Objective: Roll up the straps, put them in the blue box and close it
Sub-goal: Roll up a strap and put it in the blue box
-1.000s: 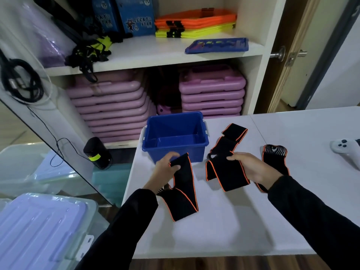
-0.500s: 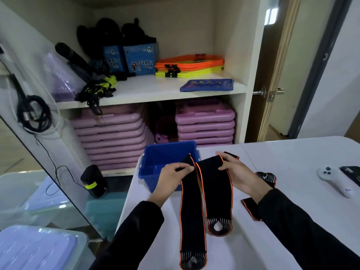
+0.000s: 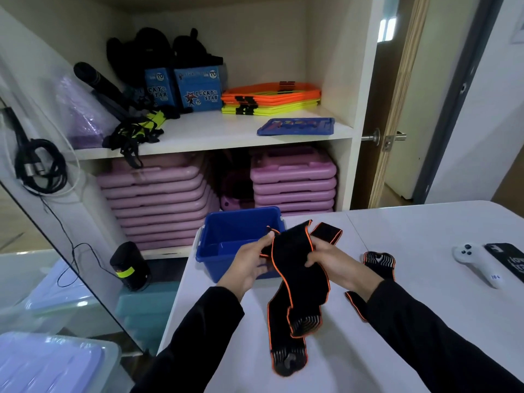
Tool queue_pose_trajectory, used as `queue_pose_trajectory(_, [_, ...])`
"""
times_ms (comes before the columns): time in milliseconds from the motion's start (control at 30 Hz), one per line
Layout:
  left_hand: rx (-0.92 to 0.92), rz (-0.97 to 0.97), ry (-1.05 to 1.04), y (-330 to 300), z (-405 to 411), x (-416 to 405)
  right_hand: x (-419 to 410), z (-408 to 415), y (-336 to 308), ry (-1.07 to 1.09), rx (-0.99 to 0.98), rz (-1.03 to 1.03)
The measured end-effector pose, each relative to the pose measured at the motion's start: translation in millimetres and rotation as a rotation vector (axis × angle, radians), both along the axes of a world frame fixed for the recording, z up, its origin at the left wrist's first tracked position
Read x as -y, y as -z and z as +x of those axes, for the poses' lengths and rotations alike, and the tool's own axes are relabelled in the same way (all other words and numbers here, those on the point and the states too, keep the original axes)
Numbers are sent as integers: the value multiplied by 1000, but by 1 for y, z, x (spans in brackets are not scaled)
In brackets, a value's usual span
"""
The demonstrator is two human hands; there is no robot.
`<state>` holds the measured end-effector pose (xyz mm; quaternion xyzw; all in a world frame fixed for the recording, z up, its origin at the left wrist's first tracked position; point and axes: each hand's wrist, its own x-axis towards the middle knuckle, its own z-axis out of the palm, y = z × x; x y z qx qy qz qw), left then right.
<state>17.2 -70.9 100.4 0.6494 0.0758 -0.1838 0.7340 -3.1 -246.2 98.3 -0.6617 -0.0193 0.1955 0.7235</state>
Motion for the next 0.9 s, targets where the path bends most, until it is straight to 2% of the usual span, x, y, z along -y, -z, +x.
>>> queue_pose_trajectory(133, [-23, -127, -84, -6, 4, 3, -4, -10, 15, -51, -41, -193])
queue_pose_trajectory(300, [37, -66, -91, -6, 2, 4, 3, -17, 9, -57, 5, -52])
queue_pose_trajectory(433, [157, -17, 8, -7, -6, 5, 6, -14, 5, 75, 58, -95])
queue_pose_trajectory(567, [247, 59, 78, -11, -14, 6, 9, -15, 6, 185, 69, -54])
queue_pose_trajectory(667, [290, 102, 45, -16, -11, -1, 16, -18, 6, 309, 61, -2])
queue_pose_trajectory(767, [294, 59, -23, -24, -6, -8, 24, -18, 5, 507, 61, 25])
queue_pose_trajectory(900, [321, 3, -111, -28, -2, -6, 27, -14, -7, 643, 209, 4])
